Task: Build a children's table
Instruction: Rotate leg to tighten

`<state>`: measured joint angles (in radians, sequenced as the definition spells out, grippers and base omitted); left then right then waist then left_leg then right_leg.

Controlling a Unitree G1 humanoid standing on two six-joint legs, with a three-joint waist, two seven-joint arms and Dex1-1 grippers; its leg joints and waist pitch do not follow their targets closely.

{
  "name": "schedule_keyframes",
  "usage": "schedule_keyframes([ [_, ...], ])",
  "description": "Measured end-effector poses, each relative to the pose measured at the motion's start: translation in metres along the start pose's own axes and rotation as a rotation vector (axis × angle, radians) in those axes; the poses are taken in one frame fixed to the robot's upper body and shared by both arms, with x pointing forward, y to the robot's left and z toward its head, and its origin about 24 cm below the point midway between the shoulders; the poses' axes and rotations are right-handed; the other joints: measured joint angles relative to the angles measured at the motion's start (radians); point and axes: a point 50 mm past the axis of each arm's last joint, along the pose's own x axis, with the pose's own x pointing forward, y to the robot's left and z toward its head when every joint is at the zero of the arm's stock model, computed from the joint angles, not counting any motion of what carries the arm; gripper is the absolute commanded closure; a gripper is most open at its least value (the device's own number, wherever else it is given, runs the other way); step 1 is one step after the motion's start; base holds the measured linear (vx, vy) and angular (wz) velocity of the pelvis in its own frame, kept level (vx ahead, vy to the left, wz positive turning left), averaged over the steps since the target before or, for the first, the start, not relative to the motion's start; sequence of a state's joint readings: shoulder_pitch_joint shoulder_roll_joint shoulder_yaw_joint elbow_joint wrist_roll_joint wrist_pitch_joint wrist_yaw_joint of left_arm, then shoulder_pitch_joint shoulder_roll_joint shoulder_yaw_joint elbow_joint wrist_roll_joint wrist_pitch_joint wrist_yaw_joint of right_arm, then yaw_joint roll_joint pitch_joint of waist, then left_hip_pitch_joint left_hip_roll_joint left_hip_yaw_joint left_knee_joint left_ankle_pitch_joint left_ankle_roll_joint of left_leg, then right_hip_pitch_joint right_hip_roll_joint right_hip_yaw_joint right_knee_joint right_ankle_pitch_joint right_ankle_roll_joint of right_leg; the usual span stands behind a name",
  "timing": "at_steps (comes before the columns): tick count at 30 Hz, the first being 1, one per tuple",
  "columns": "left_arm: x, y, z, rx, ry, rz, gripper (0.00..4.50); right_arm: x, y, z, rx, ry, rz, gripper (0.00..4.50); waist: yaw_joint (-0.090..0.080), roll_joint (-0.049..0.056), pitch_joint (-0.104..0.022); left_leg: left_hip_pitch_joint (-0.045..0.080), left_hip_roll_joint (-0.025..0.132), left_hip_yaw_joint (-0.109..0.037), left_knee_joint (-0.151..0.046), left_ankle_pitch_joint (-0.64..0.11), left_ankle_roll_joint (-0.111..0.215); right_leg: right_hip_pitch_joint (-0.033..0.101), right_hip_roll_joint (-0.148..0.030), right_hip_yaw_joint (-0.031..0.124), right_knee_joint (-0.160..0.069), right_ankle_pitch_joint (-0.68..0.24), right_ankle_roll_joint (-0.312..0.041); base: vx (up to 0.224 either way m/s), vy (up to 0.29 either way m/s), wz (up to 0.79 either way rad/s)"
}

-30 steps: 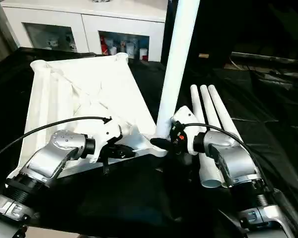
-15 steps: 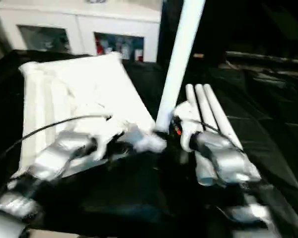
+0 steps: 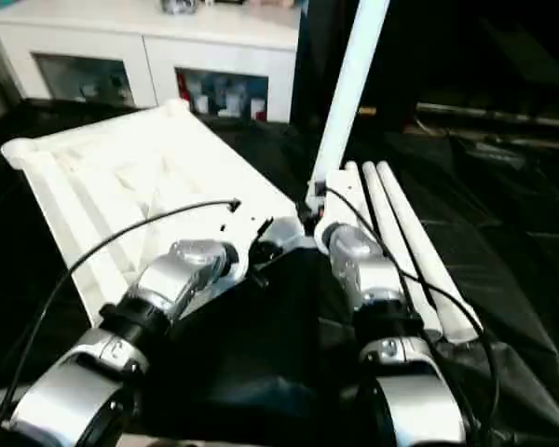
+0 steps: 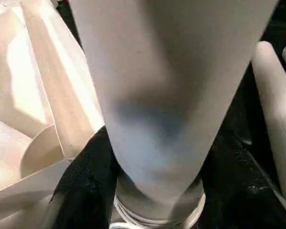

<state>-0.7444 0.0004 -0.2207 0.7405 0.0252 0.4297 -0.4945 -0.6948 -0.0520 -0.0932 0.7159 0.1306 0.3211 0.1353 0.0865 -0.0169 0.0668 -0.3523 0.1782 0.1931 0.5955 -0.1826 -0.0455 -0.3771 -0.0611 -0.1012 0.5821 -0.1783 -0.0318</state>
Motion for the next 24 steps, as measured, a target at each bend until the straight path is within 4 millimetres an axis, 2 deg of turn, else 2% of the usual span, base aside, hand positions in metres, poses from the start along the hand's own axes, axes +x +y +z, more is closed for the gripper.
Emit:
schedule_keyframes([
  [2, 0.0, 0.002, 0.0, 0.008, -0.002, 0.012, 4.5, 0.001, 0.002, 0.0, 0.012, -0.001, 0.007, 1.74, 0.0, 0.0, 0.0, 0.0, 0.0, 0.0, 0.0, 0.0, 0.0, 0.0, 0.0, 0.0, 0.0, 0.0, 0.0, 0.0, 0.0, 0.0],
  [5, -0.003, 0.013, 0.002, 0.027, -0.003, 0.088, 4.5, 0.003, 0.013, -0.005, 0.044, 0.003, 0.059, 1.38, -0.015, 0.0, 0.0, 0.0, 0.0, -0.003, -0.001, 0.0, 0.0, -0.004, 0.0, -0.001, 0.0, 0.004, 0.0, 0.0, 0.0, 0.0],
  [7, -0.003, 0.017, 0.005, 0.037, -0.008, 0.112, 4.5, 0.003, 0.014, -0.021, 0.053, 0.063, 0.074, 1.31, -0.022, -0.001, 0.001, -0.003, 0.0, -0.006, -0.001, 0.0, 0.0, -0.008, 0.0, -0.003, 0.0, 0.009, -0.001, 0.0, 0.0, 0.0],
  [9, -0.003, 0.018, 0.007, 0.044, -0.023, 0.119, 4.5, -0.001, 0.011, -0.028, 0.051, 0.075, 0.073, 1.31, -0.019, -0.001, 0.001, -0.007, -0.001, -0.005, -0.001, 0.0, 0.0, -0.012, 0.0, -0.001, 0.0, 0.018, -0.002, 0.0, 0.0, 0.0],
  [11, -0.003, 0.018, 0.01, 0.06, -0.034, 0.122, 4.5, -0.005, 0.006, -0.027, 0.036, 0.061, 0.077, 1.31, -0.009, 0.0, 0.001, -0.013, -0.001, -0.005, -0.003, 0.0, 0.0, -0.019, 0.0, -0.001, 0.003, 0.022, -0.008, 0.0, 0.0, 0.0],
  [12, -0.003, 0.018, 0.012, 0.07, -0.043, 0.123, 4.05, -0.007, 0.003, -0.022, 0.024, 0.041, 0.081, 1.27, -0.002, 0.0, 0.001, -0.017, -0.001, -0.004, -0.003, 0.0, 0.0, -0.026, 0.0, -0.001, 0.005, 0.022, -0.008, 0.0, 0.0, 0.0],
  [15, -0.002, 0.017, 0.016, 0.055, -0.086, 0.108, 3.94, -0.018, -0.002, -0.009, -0.027, -0.023, 0.113, 1.27, 0.007, 0.002, 0.001, -0.02, -0.001, -0.004, -0.004, 0.003, 0.005, -0.031, 0.001, -0.001, 0.009, 0.018, -0.009, 0.0, 0.0, 0.0],
  [17, -0.004, 0.019, 0.025, 0.041, -0.145, 0.112, 3.88, -0.025, -0.006, -0.007, -0.054, -0.032, 0.129, 1.27, 0.013, 0.002, 0.001, -0.021, -0.001, -0.004, -0.004, 0.003, 0.006, -0.031, 0.001, -0.001, 0.009, 0.017, -0.009, 0.0, 0.0, 0.0],
  [18, -0.007, 0.022, 0.033, 0.02, -0.191, 0.121, 3.59, -0.028, -0.006, -0.008, -0.066, -0.03, 0.138, 1.27, 0.014, 0.002, 0.001, -0.021, -0.001, -0.004, -0.004, 0.003, 0.006, -0.031, 0.0, -0.001, 0.009, 0.017, -0.009, 0.0, 0.0, 0.0],
  [21, -0.015, 0.032, 0.052, -0.005, -0.299, 0.173, 3.51, -0.032, -0.004, -0.011, -0.074, -0.016, 0.149, 1.27, 0.012, 0.002, 0.001, -0.019, -0.001, -0.003, -0.004, 0.0, 0.0, -0.03, 0.0, 0.0, 0.009, 0.018, -0.01, 0.0, 0.0, 0.0],
  [22, -0.019, 0.037, 0.057, -0.001, -0.319, 0.206, 3.27, -0.033, -0.003, -0.011, -0.076, -0.014, 0.152, 1.27, 0.01, 0.002, 0.001, -0.019, -0.001, -0.003, -0.004, 0.0, 0.0, -0.03, 0.001, 0.0, 0.009, 0.019, -0.01, 0.0, 0.0, 0.0],
  [24, -0.03, 0.051, 0.063, 0.01, -0.355, 0.277, 3.13, -0.033, -0.003, -0.011, -0.076, -0.006, 0.153, 1.27, 0.005, 0.003, 0.001, -0.016, -0.001, -0.003, -0.004, 0.0, -0.001, -0.029, 0.001, 0.0, 0.01, 0.019, -0.009, 0.0, 0.0, 0.0],
])
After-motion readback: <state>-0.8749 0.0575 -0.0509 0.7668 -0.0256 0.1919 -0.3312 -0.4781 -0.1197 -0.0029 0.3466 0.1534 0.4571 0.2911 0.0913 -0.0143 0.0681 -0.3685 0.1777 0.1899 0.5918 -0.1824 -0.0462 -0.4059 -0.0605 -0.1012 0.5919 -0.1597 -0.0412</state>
